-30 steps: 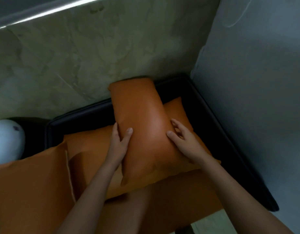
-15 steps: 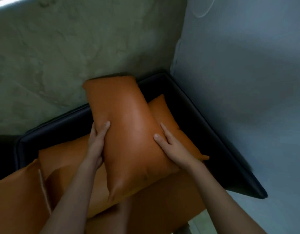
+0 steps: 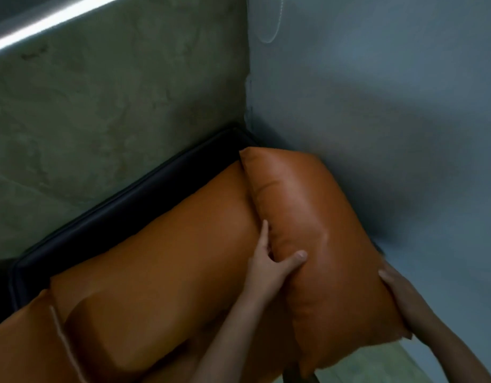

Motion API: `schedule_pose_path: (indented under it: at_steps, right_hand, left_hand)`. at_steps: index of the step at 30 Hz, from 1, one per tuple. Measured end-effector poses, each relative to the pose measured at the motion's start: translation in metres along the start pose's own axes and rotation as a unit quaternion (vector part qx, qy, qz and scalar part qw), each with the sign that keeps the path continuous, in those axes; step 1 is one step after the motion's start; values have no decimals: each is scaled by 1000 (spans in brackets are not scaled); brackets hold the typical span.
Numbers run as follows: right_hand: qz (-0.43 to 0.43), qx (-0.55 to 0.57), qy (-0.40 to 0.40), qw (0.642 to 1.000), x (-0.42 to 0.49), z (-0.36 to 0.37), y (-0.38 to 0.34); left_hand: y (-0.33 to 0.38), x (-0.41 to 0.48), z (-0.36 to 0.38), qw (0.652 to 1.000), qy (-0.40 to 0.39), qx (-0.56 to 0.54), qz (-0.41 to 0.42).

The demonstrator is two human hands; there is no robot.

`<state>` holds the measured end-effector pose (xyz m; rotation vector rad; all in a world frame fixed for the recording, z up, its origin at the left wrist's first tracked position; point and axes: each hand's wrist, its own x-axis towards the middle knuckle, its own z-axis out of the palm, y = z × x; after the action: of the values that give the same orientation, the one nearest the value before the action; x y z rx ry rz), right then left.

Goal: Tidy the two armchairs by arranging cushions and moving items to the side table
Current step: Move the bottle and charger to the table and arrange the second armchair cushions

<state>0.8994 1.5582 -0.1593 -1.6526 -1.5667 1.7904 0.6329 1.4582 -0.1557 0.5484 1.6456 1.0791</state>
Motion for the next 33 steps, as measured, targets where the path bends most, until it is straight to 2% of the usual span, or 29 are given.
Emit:
schedule_pose_path:
  at_steps: [2,7,12,16,21,27,33]
  right_hand:
    - [8,14,17,1000,3,-13,14]
    - [3,-47,-26,999,26,14,47]
    - [43,-83,49,994,38,43,77]
    - [35,-96,45,994,38,43,82]
    - [25,-67,75,995,44,43,76]
    - [37,5,110,993,37,54,77]
    - [42,14,114,993,27,57,79]
  left_hand:
    - [-13,-5,20,1000,-12,14,-12]
    - [-50,-13,18,997,-32,36,-57]
    - [-61,-7,16,996,-42,44,-66]
    - [-67,-2,16,995,-46,59,-67]
    - [-68,5,8,996,-39,72,-35]
    - [-64,3,2,996,-39,72,-39]
    - [-69,4,-8,997,-41,61,-35]
